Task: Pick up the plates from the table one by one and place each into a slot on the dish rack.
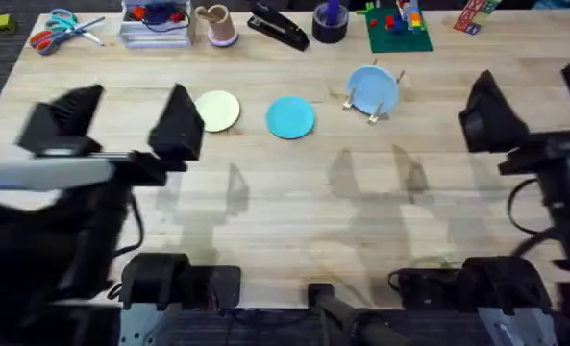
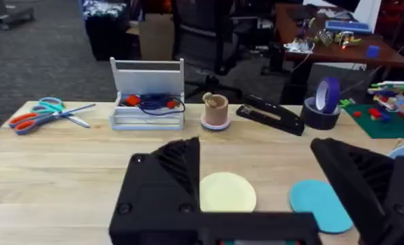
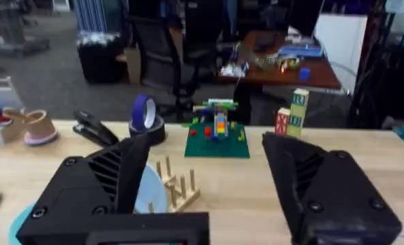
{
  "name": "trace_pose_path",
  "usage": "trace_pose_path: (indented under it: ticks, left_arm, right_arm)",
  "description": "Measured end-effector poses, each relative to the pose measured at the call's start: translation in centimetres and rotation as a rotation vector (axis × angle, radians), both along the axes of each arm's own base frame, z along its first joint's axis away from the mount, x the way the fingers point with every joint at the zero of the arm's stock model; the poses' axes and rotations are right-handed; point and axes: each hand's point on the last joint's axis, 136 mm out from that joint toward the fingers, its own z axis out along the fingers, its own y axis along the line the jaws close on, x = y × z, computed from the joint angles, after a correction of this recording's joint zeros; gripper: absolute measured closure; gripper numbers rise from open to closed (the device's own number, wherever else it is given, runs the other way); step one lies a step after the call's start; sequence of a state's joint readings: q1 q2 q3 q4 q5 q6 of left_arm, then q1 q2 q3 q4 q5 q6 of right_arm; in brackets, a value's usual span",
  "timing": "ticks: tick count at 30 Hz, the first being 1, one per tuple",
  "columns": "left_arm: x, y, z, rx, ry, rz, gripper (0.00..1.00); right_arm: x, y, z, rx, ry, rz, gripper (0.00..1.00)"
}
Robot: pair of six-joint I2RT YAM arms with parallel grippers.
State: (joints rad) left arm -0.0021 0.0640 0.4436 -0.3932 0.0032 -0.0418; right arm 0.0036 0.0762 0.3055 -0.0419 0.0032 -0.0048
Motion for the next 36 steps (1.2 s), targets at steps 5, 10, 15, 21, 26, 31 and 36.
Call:
trace_pose_path:
  ticks: [5,10,15,21,26,31,36]
  left_arm:
    - [-0.9,0.3,2.6,0.000,0.123,0.017,0.010]
    - [-0.5,0.5,2.5,0.002,0.356,0.027,0.010]
    - [1.0,0.5,1.4,0.006,0.584,0.027,0.008]
    - [3.3,0.5,0.0,0.009,0.761,0.027,0.008]
    - [5.1,0.4,-2.5,0.011,0.879,0.026,0.008]
    - [5.5,0.4,-3.1,0.008,0.906,0.027,0.027]
    - [5.7,0.4,-3.2,0.005,0.908,0.030,0.701]
  right_arm:
    - [0.2,0.0,0.9,0.000,0.178,0.000,0.007]
    - [0.6,0.0,1.2,-0.001,0.410,0.000,0.008]
    - [1.0,0.0,1.1,-0.002,0.616,0.001,0.007]
    - [1.6,0.0,0.5,-0.002,0.819,0.001,0.007]
    - [2.8,0.4,-2.8,0.007,1.024,0.024,0.007]
    - [3.4,0.5,-3.9,0.009,1.070,0.027,0.007]
    - [3.8,0.7,-4.7,0.015,1.103,0.038,0.007]
